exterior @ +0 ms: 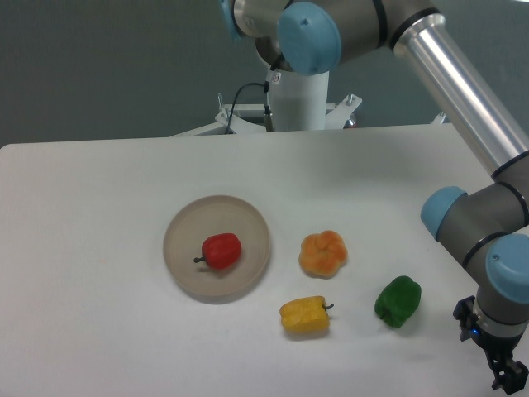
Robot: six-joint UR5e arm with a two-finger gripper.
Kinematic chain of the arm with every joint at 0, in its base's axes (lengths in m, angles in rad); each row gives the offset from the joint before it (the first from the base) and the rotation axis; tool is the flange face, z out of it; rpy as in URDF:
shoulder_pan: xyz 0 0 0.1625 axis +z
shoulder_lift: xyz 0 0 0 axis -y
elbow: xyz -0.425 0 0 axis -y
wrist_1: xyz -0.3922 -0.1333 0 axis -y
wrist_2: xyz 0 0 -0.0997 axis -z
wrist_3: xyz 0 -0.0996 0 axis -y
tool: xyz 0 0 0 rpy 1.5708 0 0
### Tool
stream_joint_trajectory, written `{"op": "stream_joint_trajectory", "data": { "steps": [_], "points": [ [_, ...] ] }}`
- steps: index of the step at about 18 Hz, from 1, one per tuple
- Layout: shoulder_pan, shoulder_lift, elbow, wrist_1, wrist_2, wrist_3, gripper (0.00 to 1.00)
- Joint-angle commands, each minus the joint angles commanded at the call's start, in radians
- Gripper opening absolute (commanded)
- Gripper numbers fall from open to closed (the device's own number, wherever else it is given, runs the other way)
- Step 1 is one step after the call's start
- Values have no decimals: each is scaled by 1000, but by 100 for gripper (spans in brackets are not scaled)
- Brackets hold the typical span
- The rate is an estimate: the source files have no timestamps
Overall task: Pick up the red pepper from the plate
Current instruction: 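Move the gripper over the plate and lower it onto the red pepper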
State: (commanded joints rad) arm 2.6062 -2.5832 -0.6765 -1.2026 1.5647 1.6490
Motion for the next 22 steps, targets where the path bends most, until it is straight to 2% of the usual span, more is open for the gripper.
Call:
{"op": "stream_joint_trajectory", "data": {
  "steps": [5, 9, 11, 13, 15, 18, 20, 22],
  "points": [
    [-8, 14, -3, -6, -11, -2, 100],
    [-12, 69, -72, -8, -23, -3, 100],
    [-15, 119, -126, -8, -26, -37, 100],
    [-37, 199, -211, -8, -66, -138, 100],
    [-49, 318, -349, -11, -118, -249, 100],
    [-51, 449, -521, -11, -225, -375, 100],
    [-55, 518, -631, -3, -255, -431, 100],
    [-70, 554, -690, -2, -255, -437, 100]
  ]
}}
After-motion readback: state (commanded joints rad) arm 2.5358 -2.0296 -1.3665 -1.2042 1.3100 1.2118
